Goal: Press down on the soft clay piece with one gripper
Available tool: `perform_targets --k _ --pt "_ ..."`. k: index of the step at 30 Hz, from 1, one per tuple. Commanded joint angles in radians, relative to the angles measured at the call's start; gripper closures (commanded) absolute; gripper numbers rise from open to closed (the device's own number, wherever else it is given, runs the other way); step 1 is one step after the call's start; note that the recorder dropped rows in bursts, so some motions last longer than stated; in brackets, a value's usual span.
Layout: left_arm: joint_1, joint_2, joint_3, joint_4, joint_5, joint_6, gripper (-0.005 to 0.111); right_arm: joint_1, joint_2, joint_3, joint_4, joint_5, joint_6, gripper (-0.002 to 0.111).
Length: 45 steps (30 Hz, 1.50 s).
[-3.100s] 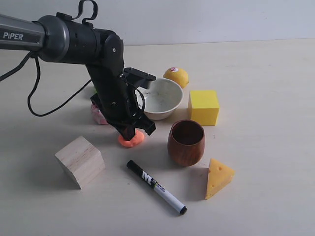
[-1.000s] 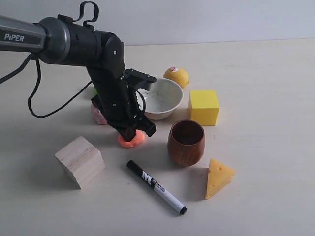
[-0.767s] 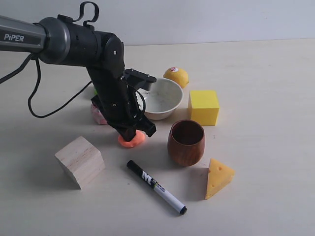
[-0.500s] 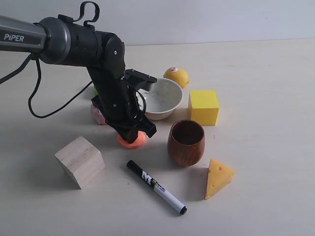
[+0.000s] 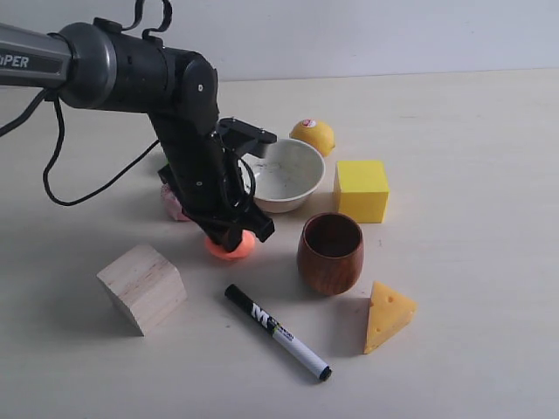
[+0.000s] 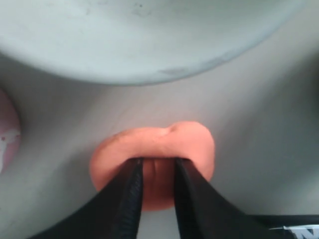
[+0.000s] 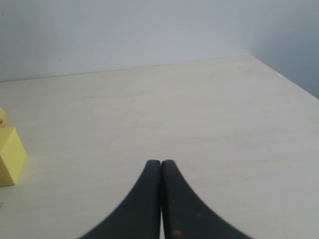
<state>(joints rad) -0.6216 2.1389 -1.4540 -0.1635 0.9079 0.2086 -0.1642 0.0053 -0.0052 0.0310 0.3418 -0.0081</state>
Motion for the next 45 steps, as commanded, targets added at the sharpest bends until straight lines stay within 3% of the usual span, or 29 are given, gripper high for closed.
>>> perform_targets --k 1,9,17,19,21,23,40,45 --pt "-0.005 -0.029 0.001 0.004 0.001 -0.006 0.08 0.001 -0.005 0.005 -0.003 -0.006 0.0 0.108" --pt "-0.005 -0.027 0.001 0.004 -0.006 -0.006 0.079 0.001 -0.005 0.005 -0.003 -0.006 0.0 0.108" --pt "-0.005 0.0 0.001 0.004 -0.022 -0.006 0.071 0.001 -0.005 0.005 -0.003 -0.006 0.0 0.108" --pt "-0.005 0.0 0.001 0.004 -0.023 -0.006 0.074 0.001 -0.005 0.005 -0.003 -0.006 0.0 0.108" --pt "-0.005 0.0 0.001 0.004 -0.023 -0.006 0.086 0.001 -0.005 0.005 -0.003 -0.006 0.0 0.108" --pt "-0.005 0.0 0.001 0.006 -0.02 -0.006 0.107 0.001 -0.005 0.005 -0.003 -0.006 0.0 0.108" --pt "-0.005 -0.113 0.001 0.029 -0.032 -0.084 0.107 0.001 -0.005 0.005 -0.003 -0.006 0.0 0.108" --pt "-0.005 -0.22 0.092 0.027 -0.112 -0.081 0.107 0.001 -0.005 0.005 -0.003 -0.006 0.0 0.108"
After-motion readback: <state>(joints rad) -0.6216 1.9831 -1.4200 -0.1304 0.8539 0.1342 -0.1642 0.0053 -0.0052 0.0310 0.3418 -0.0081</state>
